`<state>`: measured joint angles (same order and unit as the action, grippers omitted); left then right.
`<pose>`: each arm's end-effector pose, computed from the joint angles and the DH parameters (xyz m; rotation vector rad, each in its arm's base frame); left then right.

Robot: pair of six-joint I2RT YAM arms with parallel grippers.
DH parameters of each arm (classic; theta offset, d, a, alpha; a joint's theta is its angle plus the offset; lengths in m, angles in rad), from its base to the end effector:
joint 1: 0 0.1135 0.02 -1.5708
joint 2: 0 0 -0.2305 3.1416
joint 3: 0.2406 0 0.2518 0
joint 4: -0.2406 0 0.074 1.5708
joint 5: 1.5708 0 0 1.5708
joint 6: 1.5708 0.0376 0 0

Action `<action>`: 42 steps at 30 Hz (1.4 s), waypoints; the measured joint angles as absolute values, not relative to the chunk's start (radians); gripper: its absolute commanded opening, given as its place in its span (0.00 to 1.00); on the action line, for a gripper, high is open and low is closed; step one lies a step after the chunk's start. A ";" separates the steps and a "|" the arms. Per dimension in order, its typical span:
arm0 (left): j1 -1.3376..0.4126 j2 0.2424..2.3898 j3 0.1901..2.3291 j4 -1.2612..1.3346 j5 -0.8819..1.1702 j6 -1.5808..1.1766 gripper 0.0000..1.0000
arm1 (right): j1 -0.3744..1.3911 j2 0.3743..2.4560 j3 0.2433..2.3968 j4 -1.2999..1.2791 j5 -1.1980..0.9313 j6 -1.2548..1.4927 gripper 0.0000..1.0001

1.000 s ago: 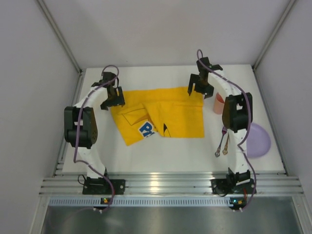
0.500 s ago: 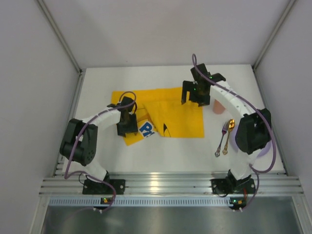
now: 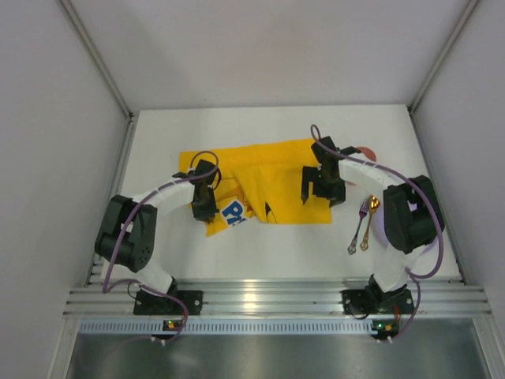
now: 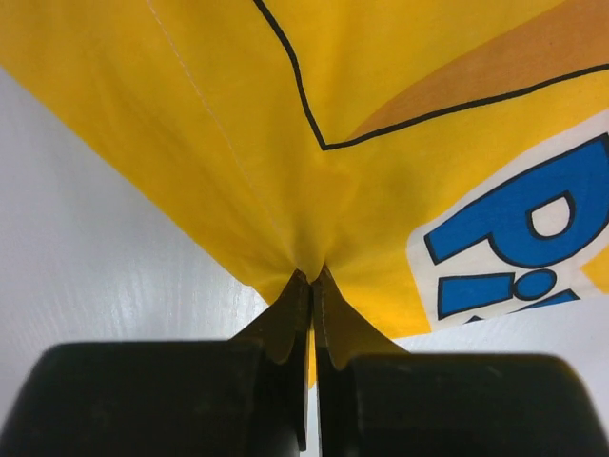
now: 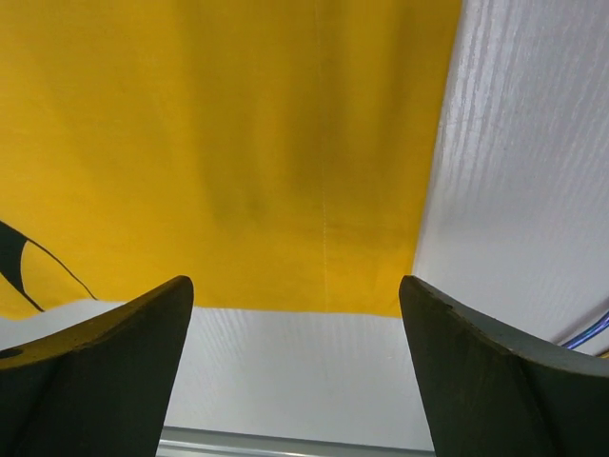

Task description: Set the dinner table for one person

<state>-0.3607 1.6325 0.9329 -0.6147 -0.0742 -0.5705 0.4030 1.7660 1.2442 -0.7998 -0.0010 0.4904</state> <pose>0.2707 -0.0991 0.1242 -0.3151 2.8612 -0.0712 0.3074 0.1311 0.1616 0.1271 2.9103 0.1589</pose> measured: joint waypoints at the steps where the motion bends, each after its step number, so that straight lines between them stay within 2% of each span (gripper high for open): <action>1: -0.363 1.635 0.936 -0.617 -0.076 -0.574 0.00 | 0.403 1.766 1.239 -0.785 -0.004 0.490 0.89; 11: -0.376 1.657 0.975 -0.698 -0.140 -0.567 0.00 | 0.402 1.768 1.203 -0.729 -0.020 0.491 0.89; 20: -0.368 1.665 1.037 -0.986 -0.327 -0.577 0.00 | 0.357 1.647 1.118 -0.765 -0.016 0.490 0.89; 21: -0.364 1.665 1.058 -1.010 -0.346 -0.575 0.05 | 0.352 1.618 1.116 -0.776 -0.015 0.490 0.89; 22: -0.358 1.662 1.080 -1.030 -0.363 -0.574 0.42 | 0.349 1.595 1.113 -0.778 -0.014 0.490 0.89; 24: -0.344 1.650 1.122 -1.067 -0.388 -0.564 0.94 | 0.348 1.546 1.112 -0.786 -0.014 0.491 0.88; 25: -0.339 1.639 1.140 -1.080 -0.392 -0.566 0.99 | 0.347 1.525 1.112 -0.786 -0.018 0.491 0.88; 29: -0.328 1.583 1.191 -1.110 -0.392 -0.572 0.98 | 0.346 1.463 1.091 -0.760 -0.065 0.492 0.86; 31: -0.328 1.565 1.221 -1.122 -0.385 -0.572 0.98 | 0.346 1.454 1.077 -0.730 -0.104 0.492 0.80; 32: -0.328 1.562 1.232 -1.121 -0.382 -0.571 0.98 | 0.346 1.454 1.073 -0.710 -0.126 0.493 0.65; 34: -0.328 1.562 1.248 -1.112 -0.375 -0.564 0.99 | 0.347 1.459 1.062 -0.652 -0.181 0.486 0.25; 35: -0.328 1.562 1.250 -1.103 -0.368 -0.556 0.98 | 0.347 1.467 1.060 -0.622 -0.209 0.491 0.00; 42: -0.321 1.699 1.393 -1.010 -0.280 -0.500 0.99 | 0.351 1.674 1.068 -0.405 -0.396 0.529 0.00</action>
<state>-0.3214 1.6989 1.3930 -1.0103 -0.2798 -0.5003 0.3511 1.6745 1.0683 -0.4049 -0.3958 0.5293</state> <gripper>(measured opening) 0.985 0.005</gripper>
